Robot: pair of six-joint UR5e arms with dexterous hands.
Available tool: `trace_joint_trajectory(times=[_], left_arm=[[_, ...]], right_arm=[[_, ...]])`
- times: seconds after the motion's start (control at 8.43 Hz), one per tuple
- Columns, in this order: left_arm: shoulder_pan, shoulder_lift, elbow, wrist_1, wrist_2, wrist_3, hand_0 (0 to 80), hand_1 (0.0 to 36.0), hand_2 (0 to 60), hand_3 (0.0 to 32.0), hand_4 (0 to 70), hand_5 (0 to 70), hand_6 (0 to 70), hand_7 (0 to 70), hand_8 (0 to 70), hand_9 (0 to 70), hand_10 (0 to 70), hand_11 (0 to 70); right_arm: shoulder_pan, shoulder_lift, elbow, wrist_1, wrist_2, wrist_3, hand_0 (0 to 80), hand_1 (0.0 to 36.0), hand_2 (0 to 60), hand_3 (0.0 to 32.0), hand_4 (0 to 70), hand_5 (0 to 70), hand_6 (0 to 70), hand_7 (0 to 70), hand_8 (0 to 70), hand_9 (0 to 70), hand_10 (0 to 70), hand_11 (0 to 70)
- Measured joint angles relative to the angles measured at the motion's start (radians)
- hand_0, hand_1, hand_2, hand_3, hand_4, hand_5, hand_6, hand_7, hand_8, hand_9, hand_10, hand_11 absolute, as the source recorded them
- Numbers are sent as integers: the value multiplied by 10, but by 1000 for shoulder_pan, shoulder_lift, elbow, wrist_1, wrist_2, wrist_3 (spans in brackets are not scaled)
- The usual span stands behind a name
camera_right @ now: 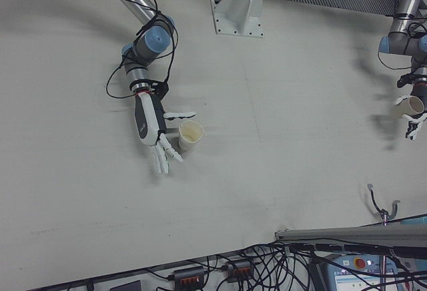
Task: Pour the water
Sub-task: 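Close the right hand fingers around the middle cream cup, then lift both cups, left hand cup toward the table middle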
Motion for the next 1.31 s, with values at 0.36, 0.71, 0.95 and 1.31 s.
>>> trace_joint_trajectory(times=[0.36, 0.71, 0.95, 1.31], left_arm=[[0, 1, 4, -1, 0, 0, 493, 360, 600, 0, 492, 700, 135, 185, 61, 92, 64, 111], [0, 1, 17, -6, 0, 1, 492, 360, 600, 0, 485, 700, 134, 183, 59, 90, 63, 110], [0, 1, 19, -7, 0, 0, 494, 360, 600, 0, 483, 700, 134, 181, 60, 90, 63, 110], [0, 3, 19, -10, 0, -1, 493, 360, 600, 0, 479, 700, 133, 179, 59, 90, 62, 108]], right_arm=[[-4, 19, -7, 4, 0, -3, 531, 179, 43, 0, 192, 96, 72, 90, 9, 30, 11, 34], [-18, 36, -8, 2, 1, -16, 523, 175, 77, 0, 282, 222, 59, 56, 1, 11, 33, 62], [-25, 37, -8, 2, 1, -18, 528, 174, 139, 0, 564, 312, 57, 61, 1, 8, 52, 84], [-34, 40, -8, 2, 1, -19, 567, 226, 280, 0, 700, 411, 75, 100, 9, 30, 73, 116]])
